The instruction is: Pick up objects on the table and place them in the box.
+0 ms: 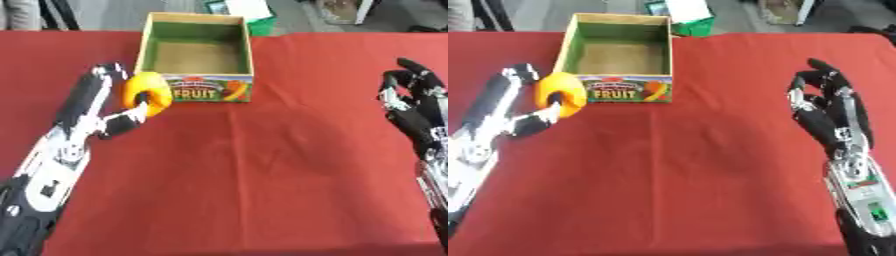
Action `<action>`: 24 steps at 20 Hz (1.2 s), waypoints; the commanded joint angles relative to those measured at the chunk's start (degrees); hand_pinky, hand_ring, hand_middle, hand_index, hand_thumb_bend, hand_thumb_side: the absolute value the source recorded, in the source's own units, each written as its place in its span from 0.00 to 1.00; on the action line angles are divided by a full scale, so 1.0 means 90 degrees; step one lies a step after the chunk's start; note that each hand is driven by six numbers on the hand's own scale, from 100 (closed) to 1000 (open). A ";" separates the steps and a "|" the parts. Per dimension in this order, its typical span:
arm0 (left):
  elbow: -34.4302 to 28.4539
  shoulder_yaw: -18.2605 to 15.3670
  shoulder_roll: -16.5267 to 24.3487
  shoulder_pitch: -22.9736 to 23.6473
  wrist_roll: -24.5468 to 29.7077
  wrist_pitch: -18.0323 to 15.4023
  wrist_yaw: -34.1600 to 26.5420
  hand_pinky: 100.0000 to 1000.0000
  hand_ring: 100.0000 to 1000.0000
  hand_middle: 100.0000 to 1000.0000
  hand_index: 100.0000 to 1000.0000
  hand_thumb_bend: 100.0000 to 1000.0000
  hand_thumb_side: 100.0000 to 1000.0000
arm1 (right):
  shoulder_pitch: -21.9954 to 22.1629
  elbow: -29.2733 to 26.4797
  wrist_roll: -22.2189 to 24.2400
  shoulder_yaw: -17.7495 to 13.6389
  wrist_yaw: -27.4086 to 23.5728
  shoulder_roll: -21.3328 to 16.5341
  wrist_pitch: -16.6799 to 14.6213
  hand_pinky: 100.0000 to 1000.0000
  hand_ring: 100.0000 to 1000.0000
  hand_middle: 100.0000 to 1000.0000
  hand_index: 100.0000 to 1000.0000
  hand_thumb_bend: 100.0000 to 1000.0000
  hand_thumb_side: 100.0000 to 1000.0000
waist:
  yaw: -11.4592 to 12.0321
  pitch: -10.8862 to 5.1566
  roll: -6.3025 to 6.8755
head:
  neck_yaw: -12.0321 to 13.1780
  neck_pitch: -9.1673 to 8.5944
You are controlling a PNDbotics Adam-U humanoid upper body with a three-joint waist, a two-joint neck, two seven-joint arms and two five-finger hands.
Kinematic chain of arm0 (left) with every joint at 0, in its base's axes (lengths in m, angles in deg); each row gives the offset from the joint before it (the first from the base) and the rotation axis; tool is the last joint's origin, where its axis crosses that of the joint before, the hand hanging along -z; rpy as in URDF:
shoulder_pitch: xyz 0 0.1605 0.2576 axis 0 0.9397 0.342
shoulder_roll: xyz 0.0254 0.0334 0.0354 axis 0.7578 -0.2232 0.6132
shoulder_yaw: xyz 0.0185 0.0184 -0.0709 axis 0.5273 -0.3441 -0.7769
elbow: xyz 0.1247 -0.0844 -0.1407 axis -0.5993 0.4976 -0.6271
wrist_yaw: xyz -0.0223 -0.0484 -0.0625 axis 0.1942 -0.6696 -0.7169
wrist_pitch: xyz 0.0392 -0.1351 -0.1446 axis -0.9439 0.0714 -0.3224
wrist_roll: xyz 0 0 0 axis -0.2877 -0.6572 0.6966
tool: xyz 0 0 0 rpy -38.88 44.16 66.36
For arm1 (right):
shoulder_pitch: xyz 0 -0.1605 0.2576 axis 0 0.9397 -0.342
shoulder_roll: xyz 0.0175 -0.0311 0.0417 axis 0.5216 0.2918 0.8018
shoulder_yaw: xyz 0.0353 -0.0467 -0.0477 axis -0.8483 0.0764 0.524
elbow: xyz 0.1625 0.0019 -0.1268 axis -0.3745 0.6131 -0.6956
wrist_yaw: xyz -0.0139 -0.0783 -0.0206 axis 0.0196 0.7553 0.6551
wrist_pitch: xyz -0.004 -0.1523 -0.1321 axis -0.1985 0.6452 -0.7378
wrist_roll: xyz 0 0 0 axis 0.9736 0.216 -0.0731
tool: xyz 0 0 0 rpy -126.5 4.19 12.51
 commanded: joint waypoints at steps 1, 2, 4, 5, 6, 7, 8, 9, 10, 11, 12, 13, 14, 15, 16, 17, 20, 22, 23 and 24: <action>0.0007 -0.0102 0.0200 -0.0487 0.0055 0.0106 -0.0073 0.69 0.71 0.54 0.30 0.00 0.01 | -0.0076 -0.0037 0.0059 0.0020 -0.0043 -0.0066 -0.0011 0.58 0.81 0.64 0.84 0.00 0.17 | -0.0066 -0.0120 0.0019 | 0.0064 -0.0004; 0.0203 -0.0118 0.0192 -0.0653 0.0047 0.0122 -0.0009 0.68 0.71 0.55 0.32 0.00 0.00 | -0.0091 -0.0038 0.0082 0.0042 -0.0045 -0.0063 -0.0010 0.58 0.81 0.64 0.84 0.00 0.17 | -0.0120 -0.0126 0.0028 | 0.0093 -0.0009; 0.0723 -0.0178 0.0137 -0.0955 -0.0015 0.0124 0.0193 0.68 0.70 0.55 0.32 0.00 0.00 | -0.0130 -0.0040 0.0125 0.0084 -0.0055 -0.0051 -0.0007 0.58 0.80 0.64 0.84 0.00 0.17 | -0.0235 -0.0135 0.0044 | 0.0148 -0.0024; 0.1067 -0.0223 0.0084 -0.1113 -0.0059 0.0108 0.0315 0.68 0.71 0.55 0.32 0.00 0.00 | -0.0158 -0.0042 0.0149 0.0109 -0.0062 -0.0044 -0.0005 0.58 0.80 0.64 0.84 0.00 0.17 | -0.0300 -0.0136 0.0056 | 0.0179 -0.0035; 0.1419 -0.0281 0.0026 -0.1259 -0.0112 0.0082 0.0420 0.68 0.71 0.56 0.32 0.00 0.00 | -0.0192 -0.0045 0.0178 0.0141 -0.0069 -0.0041 -0.0003 0.58 0.80 0.64 0.84 0.00 0.17 | -0.0377 -0.0132 0.0072 | 0.0219 -0.0051; 0.1775 -0.0341 -0.0024 -0.1407 -0.0180 0.0030 0.0535 0.68 0.71 0.55 0.32 0.00 0.00 | -0.0231 -0.0048 0.0216 0.0179 -0.0075 -0.0037 0.0001 0.58 0.80 0.64 0.84 0.00 0.17 | -0.0458 -0.0129 0.0089 | 0.0260 -0.0068; 0.2108 -0.0407 -0.0059 -0.1543 -0.0260 -0.0022 0.0659 0.68 0.70 0.55 0.32 0.00 0.00 | -0.0276 -0.0050 0.0254 0.0217 -0.0084 -0.0025 0.0005 0.58 0.80 0.64 0.84 0.00 0.17 | -0.0550 -0.0123 0.0106 | 0.0304 -0.0091; 0.2412 -0.0467 -0.0084 -0.1666 -0.0341 -0.0080 0.0789 0.68 0.70 0.55 0.32 0.00 0.00 | -0.0322 -0.0050 0.0291 0.0254 -0.0094 -0.0007 0.0009 0.58 0.80 0.64 0.84 0.00 0.17 | -0.0639 -0.0117 0.0123 | 0.0347 -0.0113; 0.2691 -0.0526 -0.0089 -0.1791 -0.0420 -0.0151 0.0944 0.67 0.69 0.54 0.32 0.00 0.00 | -0.0376 -0.0048 0.0334 0.0297 -0.0105 0.0017 0.0014 0.58 0.80 0.64 0.84 0.00 0.17 | -0.0746 -0.0107 0.0143 | 0.0398 -0.0147; 0.2953 -0.0588 -0.0093 -0.1901 -0.0495 -0.0222 0.1122 0.67 0.68 0.54 0.32 0.01 0.00 | -0.0425 -0.0043 0.0375 0.0339 -0.0114 0.0043 0.0021 0.58 0.80 0.64 0.84 0.00 0.17 | -0.0844 -0.0098 0.0161 | 0.0449 -0.0174; 0.3221 -0.0653 -0.0091 -0.2000 -0.0556 -0.0273 0.1329 0.66 0.68 0.53 0.33 0.04 0.00 | -0.0469 -0.0037 0.0417 0.0379 -0.0123 0.0072 0.0027 0.58 0.80 0.64 0.84 0.00 0.17 | -0.0949 -0.0093 0.0180 | 0.0504 -0.0195; 0.3500 -0.0725 -0.0101 -0.2089 -0.0603 -0.0321 0.1554 0.66 0.68 0.53 0.33 0.04 0.00 | -0.0507 -0.0029 0.0454 0.0415 -0.0131 0.0103 0.0032 0.58 0.80 0.64 0.84 0.00 0.17 | -0.1039 -0.0090 0.0198 | 0.0554 -0.0211; 0.3765 -0.0797 -0.0111 -0.2156 -0.0631 -0.0380 0.1757 0.66 0.68 0.53 0.33 0.07 0.00 | -0.0543 -0.0022 0.0487 0.0446 -0.0139 0.0133 0.0036 0.58 0.80 0.64 0.84 0.00 0.18 | -0.1131 -0.0089 0.0220 | 0.0608 -0.0231; 0.4007 -0.0863 -0.0113 -0.2213 -0.0629 -0.0454 0.1961 0.65 0.68 0.53 0.33 0.08 0.00 | -0.0573 -0.0013 0.0517 0.0474 -0.0147 0.0160 0.0040 0.58 0.80 0.64 0.84 0.00 0.18 | -0.1219 -0.0089 0.0241 | 0.0655 -0.0253; 0.4203 -0.0909 -0.0110 -0.2254 -0.0585 -0.0545 0.2164 0.65 0.69 0.53 0.35 0.11 0.00 | -0.0595 -0.0005 0.0541 0.0495 -0.0152 0.0178 0.0043 0.58 0.80 0.64 0.84 0.00 0.18 | -0.1288 -0.0087 0.0258 | 0.0684 -0.0270; 0.4365 -0.0931 -0.0093 -0.2289 -0.0436 -0.0660 0.2398 0.65 0.69 0.54 0.36 0.13 0.01 | -0.0611 0.0001 0.0560 0.0511 -0.0156 0.0190 0.0045 0.58 0.80 0.64 0.84 0.00 0.18 | -0.1351 -0.0084 0.0270 | 0.0700 -0.0284; 0.4569 -0.1030 -0.0042 -0.2361 0.0306 -0.0990 0.3014 0.65 0.71 0.56 0.41 0.19 0.04 | -0.0607 0.0015 0.0577 0.0521 -0.0159 0.0202 0.0047 0.58 0.80 0.64 0.84 0.00 0.18 | -0.1447 -0.0090 0.0278 | 0.0716 -0.0284; 0.4571 -0.1089 -0.0028 -0.2391 0.0747 -0.1080 0.3289 0.65 0.71 0.59 0.46 0.23 0.05 | -0.0600 0.0020 0.0574 0.0519 -0.0159 0.0205 0.0048 0.58 0.80 0.64 0.84 0.00 0.18 | -0.1460 -0.0100 0.0280 | 0.0730 -0.0284; 0.4561 -0.1107 -0.0026 -0.2398 0.0926 -0.1100 0.3391 0.65 0.71 0.59 0.49 0.26 0.05 | -0.0597 0.0022 0.0576 0.0521 -0.0160 0.0208 0.0048 0.58 0.80 0.64 0.84 0.00 0.18 | -0.1461 -0.0106 0.0282 | 0.0738 -0.0284; 0.4542 -0.1122 -0.0023 -0.2402 0.1073 -0.1110 0.3475 0.65 0.69 0.61 0.57 0.32 0.04 | -0.0595 0.0025 0.0578 0.0523 -0.0160 0.0209 0.0048 0.58 0.80 0.64 0.84 0.00 0.18 | -0.1462 -0.0112 0.0283 | 0.0741 -0.0282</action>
